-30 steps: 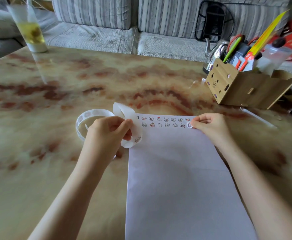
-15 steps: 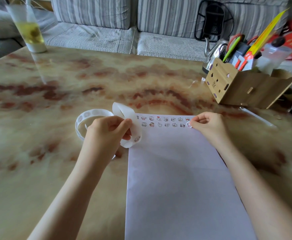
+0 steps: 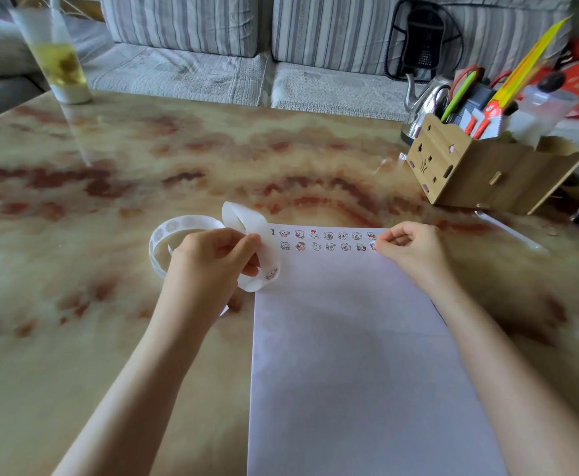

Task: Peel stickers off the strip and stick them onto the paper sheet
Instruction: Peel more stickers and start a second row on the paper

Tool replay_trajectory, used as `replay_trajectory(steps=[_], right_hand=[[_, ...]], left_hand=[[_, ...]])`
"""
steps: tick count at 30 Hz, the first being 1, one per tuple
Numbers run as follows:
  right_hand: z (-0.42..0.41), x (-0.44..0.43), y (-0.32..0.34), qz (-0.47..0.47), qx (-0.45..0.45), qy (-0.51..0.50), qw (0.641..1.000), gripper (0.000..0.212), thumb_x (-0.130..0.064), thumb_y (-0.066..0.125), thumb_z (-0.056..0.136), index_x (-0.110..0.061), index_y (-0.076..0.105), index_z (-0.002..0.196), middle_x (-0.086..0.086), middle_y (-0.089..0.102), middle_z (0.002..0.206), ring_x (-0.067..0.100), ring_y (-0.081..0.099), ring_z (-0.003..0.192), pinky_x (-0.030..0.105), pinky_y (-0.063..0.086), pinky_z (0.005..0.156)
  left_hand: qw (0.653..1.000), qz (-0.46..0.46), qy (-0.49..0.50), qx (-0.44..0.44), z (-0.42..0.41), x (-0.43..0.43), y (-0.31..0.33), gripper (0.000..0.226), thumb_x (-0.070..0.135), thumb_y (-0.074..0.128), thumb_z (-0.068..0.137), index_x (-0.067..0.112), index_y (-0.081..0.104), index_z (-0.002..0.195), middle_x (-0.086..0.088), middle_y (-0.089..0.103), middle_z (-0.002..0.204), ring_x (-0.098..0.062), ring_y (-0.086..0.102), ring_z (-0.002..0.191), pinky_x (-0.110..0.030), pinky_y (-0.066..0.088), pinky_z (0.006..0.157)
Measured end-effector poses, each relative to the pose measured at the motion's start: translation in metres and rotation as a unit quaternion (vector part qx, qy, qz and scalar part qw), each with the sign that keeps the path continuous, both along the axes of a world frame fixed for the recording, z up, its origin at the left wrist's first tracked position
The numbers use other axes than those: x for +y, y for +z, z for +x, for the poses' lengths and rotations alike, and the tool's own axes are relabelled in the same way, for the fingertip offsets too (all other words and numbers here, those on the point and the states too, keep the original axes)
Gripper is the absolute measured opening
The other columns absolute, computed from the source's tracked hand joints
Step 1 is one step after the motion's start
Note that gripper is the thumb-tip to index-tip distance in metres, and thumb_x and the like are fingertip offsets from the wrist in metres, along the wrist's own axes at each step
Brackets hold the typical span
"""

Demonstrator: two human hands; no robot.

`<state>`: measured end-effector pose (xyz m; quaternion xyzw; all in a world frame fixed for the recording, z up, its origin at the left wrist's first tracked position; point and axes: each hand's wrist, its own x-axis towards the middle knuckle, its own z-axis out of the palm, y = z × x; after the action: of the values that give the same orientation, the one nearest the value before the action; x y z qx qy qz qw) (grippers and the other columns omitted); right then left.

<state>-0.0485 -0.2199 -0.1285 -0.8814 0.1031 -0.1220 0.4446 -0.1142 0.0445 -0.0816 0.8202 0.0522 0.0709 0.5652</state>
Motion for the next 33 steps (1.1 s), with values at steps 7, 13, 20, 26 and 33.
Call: replay_trajectory(steps=[7, 13, 20, 26, 33], right_hand=[[-0.0014, -0.0011, 0.0032, 0.024, 0.012, 0.020, 0.999, 0.015, -0.013, 0.072, 0.078, -0.022, 0.063, 0.069, -0.005, 0.060, 0.067, 0.011, 0.052, 0.063, 0.026, 0.040, 0.059], [0.0026, -0.0071, 0.0001, 0.059, 0.011, 0.033, 0.998, 0.027, -0.005, 0.072, 0.078, -0.026, 0.055, 0.080, -0.005, 0.051, 0.067, 0.012, 0.048, 0.059, 0.027, 0.039, 0.058], [0.0035, -0.0068, -0.0002, 0.068, 0.002, 0.033, 0.997, 0.021, -0.007, 0.070, 0.080, -0.024, 0.059, 0.075, -0.003, 0.056, 0.072, 0.010, 0.051, 0.065, 0.027, 0.040, 0.062], [0.0043, -0.0036, -0.0046, 0.070, -0.016, 0.031, 0.997, 0.020, -0.012, 0.073, 0.080, -0.023, 0.058, 0.074, -0.003, 0.056, 0.070, 0.010, 0.050, 0.062, 0.026, 0.038, 0.058], [0.0052, -0.0056, -0.0066, 0.037, -0.017, 0.033, 0.999, 0.017, -0.008, 0.064, 0.084, -0.023, 0.061, 0.078, -0.005, 0.057, 0.072, 0.007, 0.046, 0.057, 0.024, 0.037, 0.056]], left_hand=[[1.000, 0.001, -0.003, -0.001, 0.0002, -0.0001, 0.0001, 0.026, 0.025, 0.058, 0.090, 0.014, 0.069, 0.069, 0.012, 0.068, 0.060, -0.040, 0.063, 0.065, -0.011, 0.037, 0.037], [1.000, -0.006, -0.005, -0.001, 0.0005, 0.0002, -0.0002, 0.025, 0.025, 0.058, 0.090, 0.012, 0.069, 0.073, 0.012, 0.069, 0.067, -0.045, 0.065, 0.071, -0.010, 0.036, 0.037], [1.000, 0.000, -0.007, -0.002, 0.0006, -0.0007, -0.0001, 0.025, 0.025, 0.058, 0.090, 0.015, 0.069, 0.070, 0.013, 0.069, 0.067, -0.044, 0.064, 0.073, -0.009, 0.037, 0.038], [1.000, -0.004, -0.009, -0.006, 0.0004, -0.0011, -0.0004, 0.025, 0.026, 0.058, 0.090, 0.014, 0.069, 0.071, 0.014, 0.068, 0.067, -0.045, 0.064, 0.073, -0.009, 0.037, 0.038], [1.000, -0.002, -0.005, -0.013, 0.0009, -0.0021, -0.0019, 0.025, 0.026, 0.058, 0.090, 0.016, 0.068, 0.069, 0.015, 0.068, 0.063, -0.044, 0.064, 0.072, -0.009, 0.037, 0.037]])
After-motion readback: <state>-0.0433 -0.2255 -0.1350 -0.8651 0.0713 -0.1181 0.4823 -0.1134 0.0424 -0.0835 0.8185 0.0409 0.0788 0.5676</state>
